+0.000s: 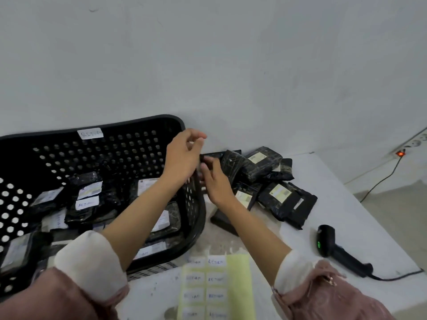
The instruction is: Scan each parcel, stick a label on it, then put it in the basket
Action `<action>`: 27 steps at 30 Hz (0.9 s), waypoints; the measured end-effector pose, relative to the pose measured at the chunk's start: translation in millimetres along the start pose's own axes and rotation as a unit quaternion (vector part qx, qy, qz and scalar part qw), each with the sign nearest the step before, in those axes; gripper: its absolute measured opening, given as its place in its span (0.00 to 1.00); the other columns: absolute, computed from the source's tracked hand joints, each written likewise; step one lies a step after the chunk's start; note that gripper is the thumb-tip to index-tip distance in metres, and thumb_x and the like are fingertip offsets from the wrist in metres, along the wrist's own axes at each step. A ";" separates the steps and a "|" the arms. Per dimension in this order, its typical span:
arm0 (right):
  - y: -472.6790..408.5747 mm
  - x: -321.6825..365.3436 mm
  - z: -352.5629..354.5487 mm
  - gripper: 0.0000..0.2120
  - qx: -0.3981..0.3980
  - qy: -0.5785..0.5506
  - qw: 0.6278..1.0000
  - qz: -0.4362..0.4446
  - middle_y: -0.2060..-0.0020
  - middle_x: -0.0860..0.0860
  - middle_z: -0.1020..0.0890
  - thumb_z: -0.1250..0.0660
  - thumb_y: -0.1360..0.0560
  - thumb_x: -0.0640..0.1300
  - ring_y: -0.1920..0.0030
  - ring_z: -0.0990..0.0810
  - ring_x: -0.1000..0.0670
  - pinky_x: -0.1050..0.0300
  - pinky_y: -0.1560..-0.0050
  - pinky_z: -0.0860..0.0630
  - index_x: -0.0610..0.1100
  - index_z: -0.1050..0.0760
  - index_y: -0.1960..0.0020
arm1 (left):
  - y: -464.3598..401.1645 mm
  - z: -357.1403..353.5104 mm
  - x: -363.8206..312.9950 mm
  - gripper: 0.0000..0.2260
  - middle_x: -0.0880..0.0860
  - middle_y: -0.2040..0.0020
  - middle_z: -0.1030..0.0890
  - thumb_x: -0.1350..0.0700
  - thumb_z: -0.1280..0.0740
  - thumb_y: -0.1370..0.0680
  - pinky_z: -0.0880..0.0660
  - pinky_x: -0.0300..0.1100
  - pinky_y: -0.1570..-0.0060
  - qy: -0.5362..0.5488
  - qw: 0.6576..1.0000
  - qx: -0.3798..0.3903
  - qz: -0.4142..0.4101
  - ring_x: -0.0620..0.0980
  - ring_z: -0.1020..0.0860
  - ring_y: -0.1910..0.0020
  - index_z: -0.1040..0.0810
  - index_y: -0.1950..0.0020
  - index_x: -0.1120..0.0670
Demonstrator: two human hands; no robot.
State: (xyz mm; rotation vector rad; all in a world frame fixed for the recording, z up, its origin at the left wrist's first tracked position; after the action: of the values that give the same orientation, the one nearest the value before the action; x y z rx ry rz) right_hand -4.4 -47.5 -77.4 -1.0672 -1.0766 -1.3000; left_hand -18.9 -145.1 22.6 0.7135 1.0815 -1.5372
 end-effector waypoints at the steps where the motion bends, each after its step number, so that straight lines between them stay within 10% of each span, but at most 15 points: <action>1: 8.9 -20.6 11.3 0.16 0.016 -0.010 0.999 -0.027 0.61 0.51 0.20 0.45 0.19 0.56 0.66 0.20 0.60 0.65 0.65 0.23 0.47 0.34 0.36 | 3.3 -12.3 -9.2 0.06 0.47 0.51 0.20 0.58 0.38 0.20 0.30 0.25 0.54 -0.013 1.000 -0.010 -0.013 0.41 0.24 0.55 0.21 0.49 0.52; 9: 58.1 -165.9 159.3 0.04 -0.014 0.032 0.958 -0.285 0.58 0.43 0.23 0.42 0.18 0.39 0.65 0.24 0.48 0.61 0.69 0.26 0.41 0.30 0.50 | 35.5 -154.7 -3.0 0.06 0.50 0.58 0.19 0.61 0.37 0.22 0.28 0.29 0.57 -0.009 0.994 0.107 0.033 0.44 0.23 0.59 0.21 0.54 0.53; 13: 52.7 -190.3 216.3 0.05 -0.019 0.082 0.945 -0.317 0.58 0.44 0.21 0.42 0.19 0.40 0.60 0.21 0.45 0.57 0.64 0.24 0.42 0.29 0.52 | 41.4 -208.9 54.9 0.06 0.54 0.53 0.19 0.58 0.37 0.21 0.24 0.47 0.47 -0.061 0.970 0.169 0.165 0.53 0.21 0.51 0.21 0.50 0.56; 18: 10.0 -200.4 239.5 0.02 -0.014 -0.010 0.933 -0.360 0.63 0.43 0.26 0.43 0.19 0.37 0.67 0.27 0.48 0.58 0.68 0.28 0.40 0.33 0.50 | 42.0 -237.0 110.4 0.05 0.56 0.49 0.18 0.55 0.36 0.21 0.26 0.43 0.50 -0.095 0.940 0.190 0.267 0.56 0.21 0.47 0.23 0.51 0.55; 27: -99.9 -194.4 211.1 0.29 -0.008 -0.195 0.892 -0.409 0.34 0.35 0.29 0.32 0.24 0.50 0.38 0.24 0.38 0.48 0.51 0.20 0.36 0.35 0.29 | 35.9 -241.7 161.4 0.07 0.54 0.62 0.25 0.60 0.39 0.20 0.32 0.37 0.68 -0.013 0.902 0.142 0.407 0.49 0.29 0.69 0.27 0.58 0.56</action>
State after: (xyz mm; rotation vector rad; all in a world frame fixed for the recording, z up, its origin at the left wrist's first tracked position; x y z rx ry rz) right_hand -102.2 196.3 -230.2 -0.9286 -1.9599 -1.7803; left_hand -48.2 6.0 -226.5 1.1598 0.4195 -0.9600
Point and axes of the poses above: each hand's wrist, its own y-axis away from the middle knuckle, its own z-axis out of the back of the hand, x = y × z, the point moved 6 cm from there along -y, towards the middle knuckle
